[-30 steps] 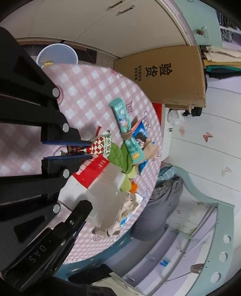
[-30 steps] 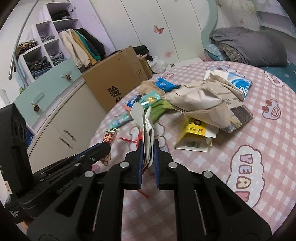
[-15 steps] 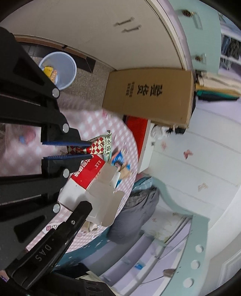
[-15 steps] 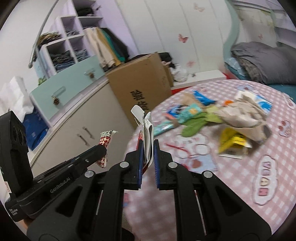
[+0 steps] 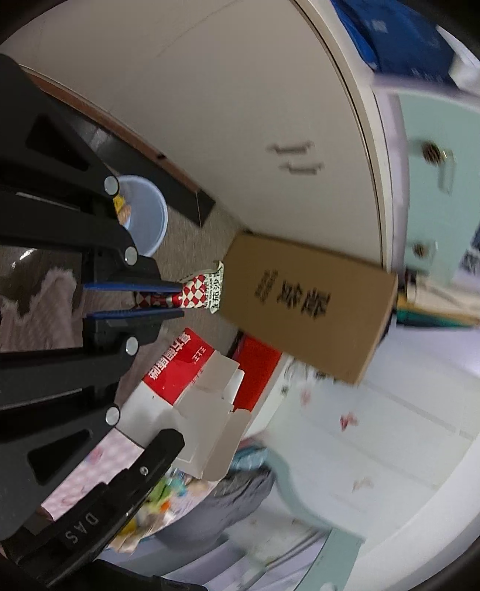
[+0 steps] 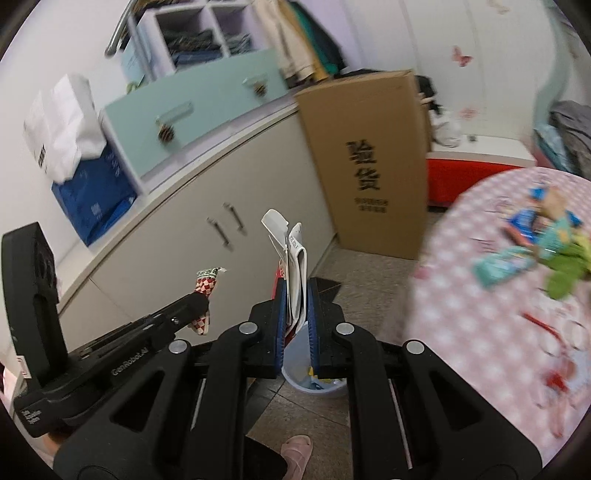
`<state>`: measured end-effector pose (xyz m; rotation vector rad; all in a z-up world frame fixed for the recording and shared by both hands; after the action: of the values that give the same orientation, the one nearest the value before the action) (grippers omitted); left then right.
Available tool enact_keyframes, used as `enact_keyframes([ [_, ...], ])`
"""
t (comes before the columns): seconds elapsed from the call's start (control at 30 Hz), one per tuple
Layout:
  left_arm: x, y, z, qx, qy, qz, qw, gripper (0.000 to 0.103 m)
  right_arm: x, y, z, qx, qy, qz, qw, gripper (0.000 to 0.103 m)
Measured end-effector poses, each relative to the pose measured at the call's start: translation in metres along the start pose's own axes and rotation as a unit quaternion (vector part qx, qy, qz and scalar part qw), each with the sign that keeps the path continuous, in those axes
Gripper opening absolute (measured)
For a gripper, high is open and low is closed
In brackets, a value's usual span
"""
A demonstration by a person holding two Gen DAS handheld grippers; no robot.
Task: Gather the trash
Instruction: 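Carry the red-white wrapper and white paper over the blue bin with both tools, then open both tools over the bin to drop the wrapper and paper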
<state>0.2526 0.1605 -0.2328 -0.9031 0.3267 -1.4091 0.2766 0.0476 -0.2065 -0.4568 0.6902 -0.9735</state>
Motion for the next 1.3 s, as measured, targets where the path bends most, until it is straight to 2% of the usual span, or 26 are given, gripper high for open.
enact_keyframes([
  [0.07, -0.026, 0.009, 0.008, 0.0, -0.015, 0.023, 0.9996, 0.008, -0.01, 0.028, 0.004, 0.002, 0.0, 0.015, 1.0, 0.014],
  [0.1, -0.036, 0.014, 0.011, -0.001, -0.019, 0.033, 0.9993, 0.008, -0.012, 0.041, 0.005, 0.0, -0.002, 0.015, 1.0, 0.026],
  [0.13, -0.046, 0.019, 0.013, -0.003, -0.023, 0.042, 0.9989, 0.008, -0.013, 0.06, 0.004, -0.009, -0.006, 0.01, 1.0, 0.043],
  [0.17, -0.053, 0.024, 0.013, -0.007, -0.026, 0.05, 0.9984, 0.008, -0.012, 0.073, 0.002, -0.015, -0.008, 0.003, 1.0, 0.072],
  [0.27, -0.081, 0.043, 0.009, -0.031, -0.044, 0.07, 0.9961, 0.008, -0.007, 0.102, -0.01, -0.047, -0.005, -0.012, 0.999, 0.072],
  [0.5, -0.1, 0.071, -0.009, -0.071, -0.051, 0.083, 0.9927, 0.008, 0.003, 0.102, -0.023, -0.061, 0.008, -0.023, 0.998, 0.074],
  [0.8, -0.087, 0.078, -0.012, -0.079, -0.041, 0.083, 0.9926, 0.008, 0.009, 0.079, -0.019, -0.037, 0.006, -0.038, 0.999, 0.079],
  [1.17, -0.062, 0.089, 0.008, -0.068, -0.025, 0.079, 0.9942, 0.009, 0.033, 0.042, 0.007, 0.033, 0.035, -0.047, 0.998, 0.082],
  [1.27, -0.063, 0.096, 0.017, -0.055, -0.046, 0.082, 0.9941, 0.012, 0.044, 0.038, 0.01, 0.041, 0.044, -0.054, 0.997, 0.083],
  [1.3, -0.066, 0.101, 0.018, -0.06, -0.059, 0.088, 0.9926, 0.02, 0.047, 0.04, 0.01, 0.037, 0.047, -0.056, 0.997, 0.083],
])
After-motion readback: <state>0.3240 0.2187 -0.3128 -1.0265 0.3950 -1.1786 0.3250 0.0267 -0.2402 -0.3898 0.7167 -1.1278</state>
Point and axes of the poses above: each gripper's, at about its wrist camera, not at the fingertips, and y roughly the way its jaws point, x to its right, z to its top, the point moved 9 cm from there along y, roughly the way its jaws point, and after that the axes turned 4 degrees about -x, right-handed, at the moved point
